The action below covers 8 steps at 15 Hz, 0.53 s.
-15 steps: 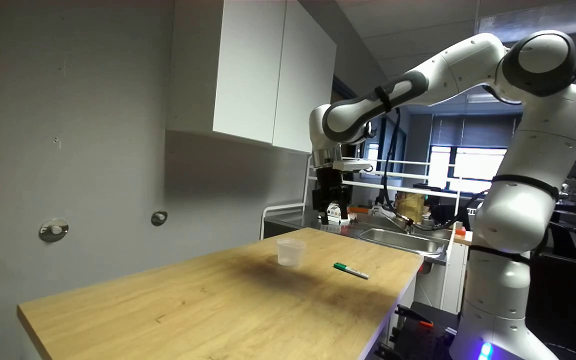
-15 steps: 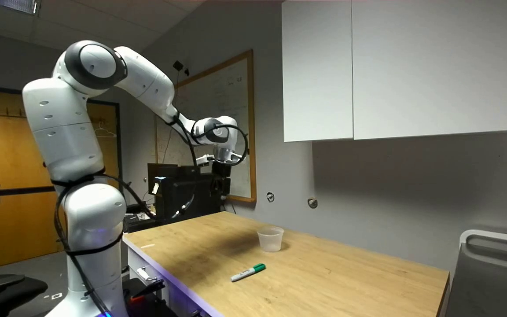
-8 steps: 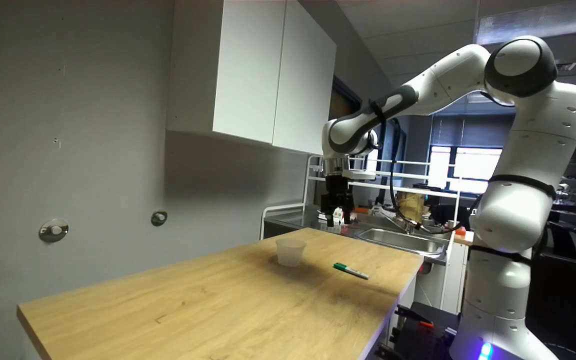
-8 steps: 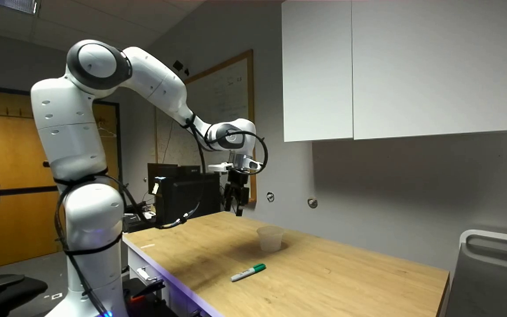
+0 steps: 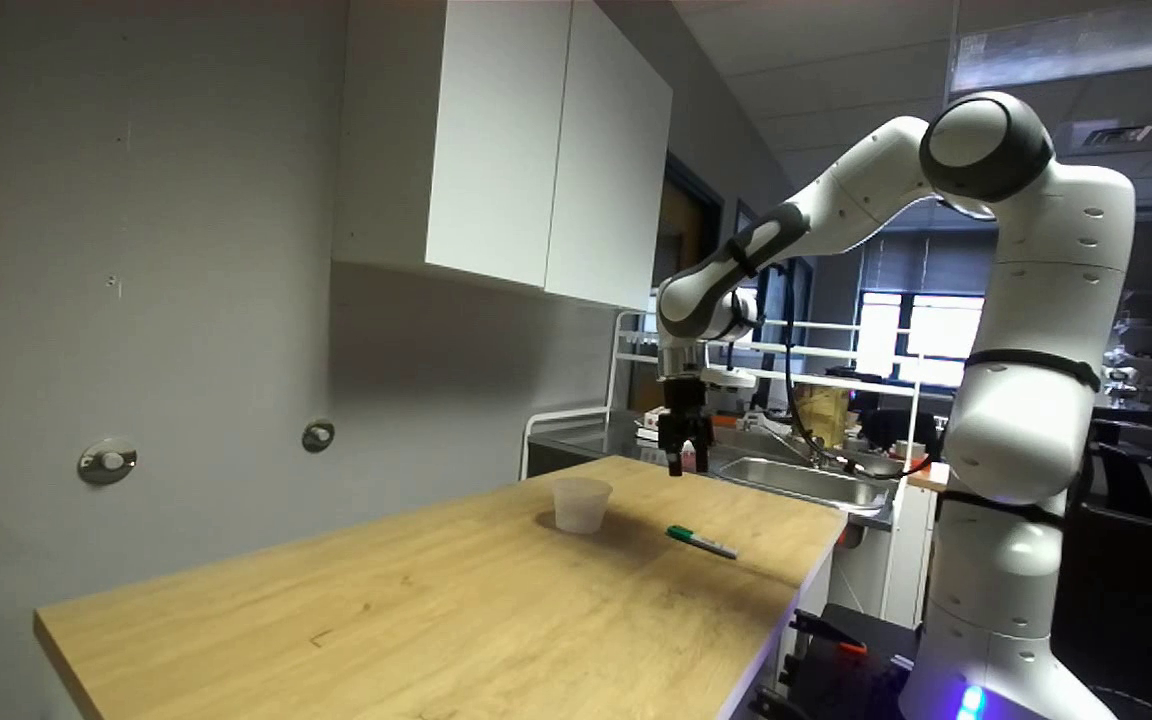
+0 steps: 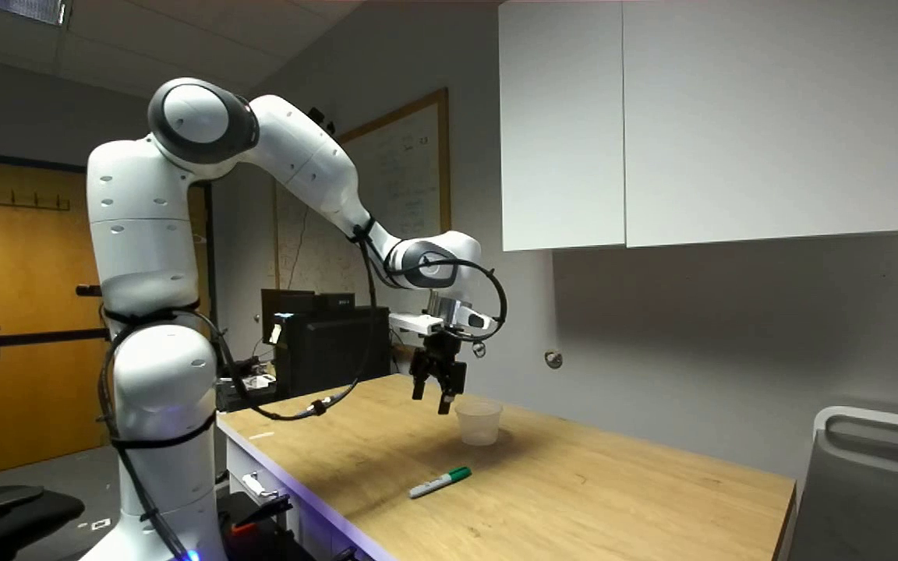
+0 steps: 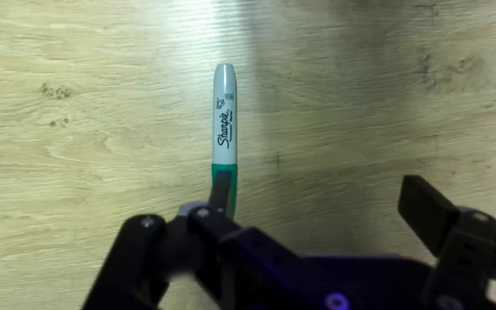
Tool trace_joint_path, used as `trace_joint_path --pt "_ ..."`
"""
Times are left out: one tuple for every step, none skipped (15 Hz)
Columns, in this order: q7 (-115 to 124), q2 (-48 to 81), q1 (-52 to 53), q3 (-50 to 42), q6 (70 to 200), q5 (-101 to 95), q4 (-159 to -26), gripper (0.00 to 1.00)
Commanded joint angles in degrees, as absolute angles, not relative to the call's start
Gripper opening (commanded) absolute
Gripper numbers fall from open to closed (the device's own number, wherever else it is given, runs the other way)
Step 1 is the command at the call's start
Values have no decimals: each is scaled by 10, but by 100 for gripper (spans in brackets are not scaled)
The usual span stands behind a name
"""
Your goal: Pick up the pen and put it in the cup
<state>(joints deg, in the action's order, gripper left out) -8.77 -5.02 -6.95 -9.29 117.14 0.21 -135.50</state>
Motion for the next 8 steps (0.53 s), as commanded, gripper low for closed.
trace_joint_path --pt "-129 -1 -76 -96 1191 15 -1338 100" --pt "-134 13 -77 -96 1196 15 -1336 100" --pt "-140 26 -79 -95 1201 17 -1333 100" --pt "-146 40 -81 -95 1206 20 -1330 100" --pt "-151 50 -83 -94 1210 23 -1328 100" --pt "-158 62 -86 -94 1216 26 -1326 100" --pt "-164 72 -90 -94 1220 29 -1323 100" --pt "-170 80 -93 -93 1223 31 -1320 100"
